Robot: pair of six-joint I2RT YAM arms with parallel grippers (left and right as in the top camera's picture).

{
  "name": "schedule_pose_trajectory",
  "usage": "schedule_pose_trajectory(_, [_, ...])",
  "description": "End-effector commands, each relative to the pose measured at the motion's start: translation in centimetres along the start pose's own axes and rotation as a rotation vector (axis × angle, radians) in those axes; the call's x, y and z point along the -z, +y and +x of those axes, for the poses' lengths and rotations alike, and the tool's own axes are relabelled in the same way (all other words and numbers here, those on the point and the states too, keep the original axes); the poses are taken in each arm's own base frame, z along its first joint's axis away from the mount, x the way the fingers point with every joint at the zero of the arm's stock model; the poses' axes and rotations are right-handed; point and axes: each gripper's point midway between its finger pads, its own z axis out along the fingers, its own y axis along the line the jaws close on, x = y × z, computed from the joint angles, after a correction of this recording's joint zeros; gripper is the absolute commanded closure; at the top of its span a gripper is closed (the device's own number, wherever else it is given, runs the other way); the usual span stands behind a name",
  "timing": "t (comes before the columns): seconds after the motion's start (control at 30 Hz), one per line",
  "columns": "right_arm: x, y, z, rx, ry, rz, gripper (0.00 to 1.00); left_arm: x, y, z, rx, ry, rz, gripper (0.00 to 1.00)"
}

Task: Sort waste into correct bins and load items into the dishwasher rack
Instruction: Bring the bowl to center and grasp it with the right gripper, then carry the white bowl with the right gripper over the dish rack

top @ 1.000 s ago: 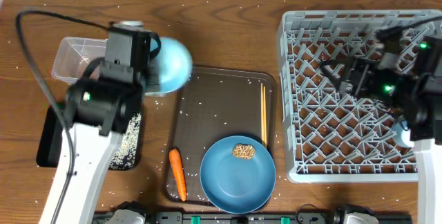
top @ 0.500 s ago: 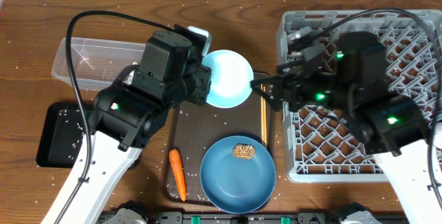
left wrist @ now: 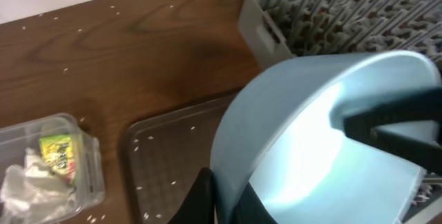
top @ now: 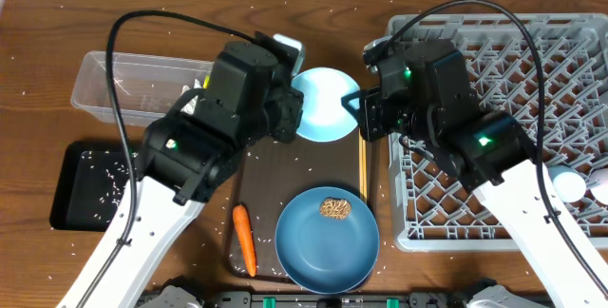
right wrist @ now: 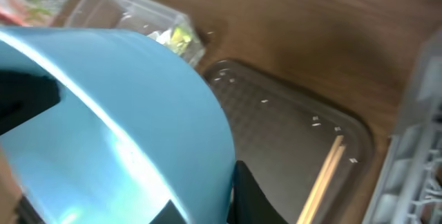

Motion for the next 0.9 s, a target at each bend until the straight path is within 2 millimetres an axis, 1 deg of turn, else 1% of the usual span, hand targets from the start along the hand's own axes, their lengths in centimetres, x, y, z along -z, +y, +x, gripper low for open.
schedule_pose_trajectory(0.0, [-0.4, -1.3, -0.6, 0.027, -0.022, 0.083, 0.99, 0.8, -0.5, -0.9, -0.007, -0.039, 0.025, 0.94])
schedule_pose_trajectory(0.07, [-0.4, -1.3, -0.7, 0.034, -0.028, 0.085, 0.99, 0.8, -0.6, -1.1, -0.007, -0.048, 0.029, 0.94])
schedule_pose_trajectory(0.1, [-0.4, -1.6, -0.8, 0.032, -0.031, 0.101, 0.99, 0.8, -0.6, -1.1, -0.007, -0.049, 0.028, 0.89])
schedule_pose_trajectory(0.13, [-0.3, -2.1, -0.8, 0.031, -0.035, 0.128, 0.99, 0.8, -0.6, -1.1, -0.008, -0.049, 0.028, 0.70])
schedule_pose_trajectory(0.17, [-0.1, -2.8, -0.9, 0.028, -0.041, 0.172, 0.99, 0.8, -0.6, -1.1, -0.008, -0.049, 0.028, 0.43])
schedule_pose_trajectory(0.2, [0.2, -3.6, -0.9, 0.019, -0.048, 0.218, 0.99, 0.8, -0.5, -1.1, -0.007, -0.049, 0.027, 0.21])
schedule_pose_trajectory(0.3, [1.6, -6.7, -0.7, -0.035, -0.067, 0.389, 0.99, 0.8, -0.5, -1.1, -0.008, -0.049, 0.023, 0.02])
schedule_pose_trajectory(0.43, [4.5, -10.7, -0.1, -0.122, -0.089, 0.604, 0.99, 0.9, 0.2, -1.2, -0.007, -0.055, -0.018, 0.02])
schedule_pose_trajectory(0.53, [7.5, -13.8, 0.1, -0.164, -0.116, 0.755, 0.99, 0.9, 0.2, -1.2, -0.007, -0.055, -0.018, 0.02])
schedule_pose_trajectory(0.63, [12.7, -18.5, 0.7, -0.222, -0.158, 1.036, 0.99, 0.9, 0.2, -1.2, -0.007, -0.054, -0.018, 0.02])
schedule_pose_trajectory(0.7, [16.1, -21.0, 1.1, -0.240, -0.173, 1.218, 0.99, 0.9, 0.3, -1.1, -0.007, -0.051, -0.018, 0.02])
schedule_pose_trajectory(0.77, [18.8, -22.9, 1.4, -0.259, -0.183, 1.366, 0.99, 0.9, 0.3, -1.1, -0.007, -0.051, -0.018, 0.02])
schedule_pose_trajectory(0.87, [21.9, -24.8, 1.8, -0.282, -0.193, 1.541, 0.99, 0.9, 0.3, -1.2, -0.007, -0.052, -0.018, 0.02])
